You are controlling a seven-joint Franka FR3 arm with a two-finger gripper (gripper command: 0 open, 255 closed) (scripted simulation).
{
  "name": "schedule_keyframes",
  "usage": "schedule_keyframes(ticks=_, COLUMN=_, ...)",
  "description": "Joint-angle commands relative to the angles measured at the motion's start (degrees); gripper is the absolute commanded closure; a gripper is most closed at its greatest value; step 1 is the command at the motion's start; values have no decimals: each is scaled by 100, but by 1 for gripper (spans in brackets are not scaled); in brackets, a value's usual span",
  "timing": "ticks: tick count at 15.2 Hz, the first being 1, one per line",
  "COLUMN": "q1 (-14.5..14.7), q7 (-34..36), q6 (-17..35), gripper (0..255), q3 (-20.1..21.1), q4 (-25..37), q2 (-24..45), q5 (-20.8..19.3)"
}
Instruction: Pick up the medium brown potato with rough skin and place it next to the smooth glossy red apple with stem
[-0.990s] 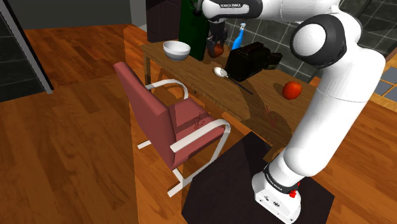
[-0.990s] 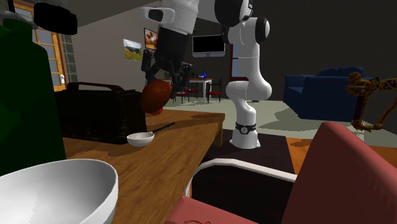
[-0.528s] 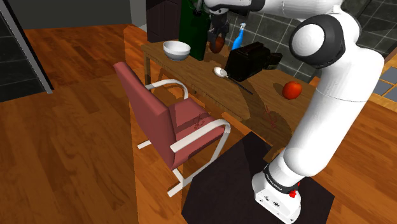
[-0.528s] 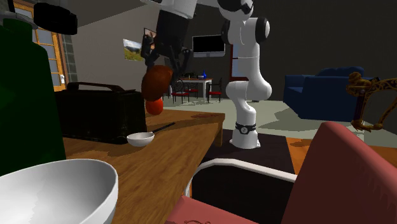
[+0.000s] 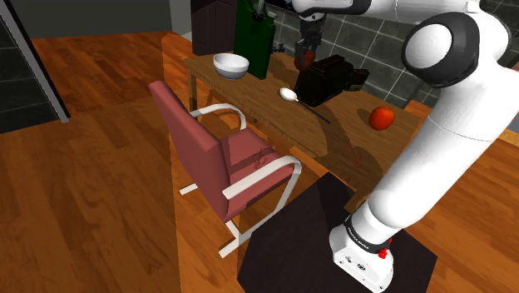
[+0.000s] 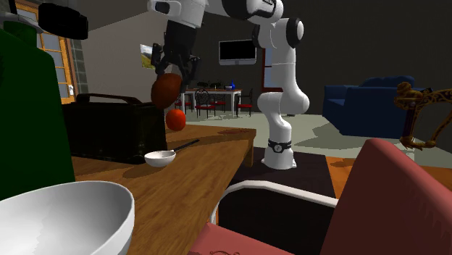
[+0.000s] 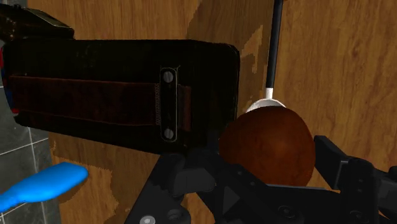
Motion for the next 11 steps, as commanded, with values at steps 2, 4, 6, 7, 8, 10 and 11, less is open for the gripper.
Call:
schedule_keyframes(ticks=2, q1=-191, q7=-302, q6=217, gripper=255, q3=-153, q4=-351, q2=-241, q5=-14)
schedule_keyframes(ticks=4, q1=-322, q7=-523, q6=339, gripper=255, q3=-268, q4=-522, q2=-366, q5=-19)
schedule_keyframes(ticks=6, q1=-453, q7=-752, q6=455, gripper=255, q3=-388, q4=-662, q2=-467, q5=-18)
schedule_keyframes(ticks=7, q1=-519, q7=-869, q6=511, gripper=255, q3=-450, q4=-722, q2=-510, q5=-16)
schedule_keyframes(ticks=8, q1=-587, q7=-989, q6=565, gripper=255, q3=-510, q4=-774, q2=-546, q5=-12)
schedule_keyframes(ticks=10, q1=-721, q7=-1234, q6=671, gripper=255, q3=-637, q4=-856, q2=-602, q5=3)
schedule_keyframes(ticks=11, q1=-788, q7=-1359, q6=722, gripper=255, q3=-702, q4=-887, q2=-621, q5=13)
